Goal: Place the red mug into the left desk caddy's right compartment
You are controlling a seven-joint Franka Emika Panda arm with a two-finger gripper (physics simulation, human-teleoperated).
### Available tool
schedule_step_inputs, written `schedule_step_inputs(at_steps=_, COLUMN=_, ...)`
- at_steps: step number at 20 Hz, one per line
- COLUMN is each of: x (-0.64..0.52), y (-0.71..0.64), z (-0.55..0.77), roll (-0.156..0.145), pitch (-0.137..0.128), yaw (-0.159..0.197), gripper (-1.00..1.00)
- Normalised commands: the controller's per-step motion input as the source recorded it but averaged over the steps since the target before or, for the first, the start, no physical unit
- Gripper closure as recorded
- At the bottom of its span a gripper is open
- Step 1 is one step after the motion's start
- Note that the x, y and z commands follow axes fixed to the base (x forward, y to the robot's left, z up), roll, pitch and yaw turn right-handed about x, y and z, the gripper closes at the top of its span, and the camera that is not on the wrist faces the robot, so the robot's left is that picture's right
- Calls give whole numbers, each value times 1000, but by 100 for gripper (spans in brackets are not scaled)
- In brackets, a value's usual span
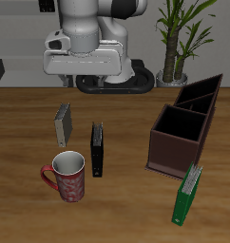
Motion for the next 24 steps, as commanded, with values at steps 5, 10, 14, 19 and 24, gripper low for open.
schedule_step_inputs(at_steps=5, x=287, y=31, z=-36, roll=19, pitch=4, yaw=21, gripper=-100)
schedule_step_inputs(at_steps=10, x=255, y=64, z=-4, roll=12, pitch=-11, yaw=3, gripper=-100)
schedule_step_inputs(at_steps=14, x=179, y=121, z=-76, roll=17, pitch=-8, yaw=38, gripper=-100)
schedule_step_inputs(at_steps=19, x=249, y=29, z=-109, roll=4, pitch=-6, yaw=12, gripper=-100)
schedule_step_inputs(at_steps=24, x=155, y=-57, z=-33, roll=-2, pitch=-29, yaw=-2, gripper=-100)
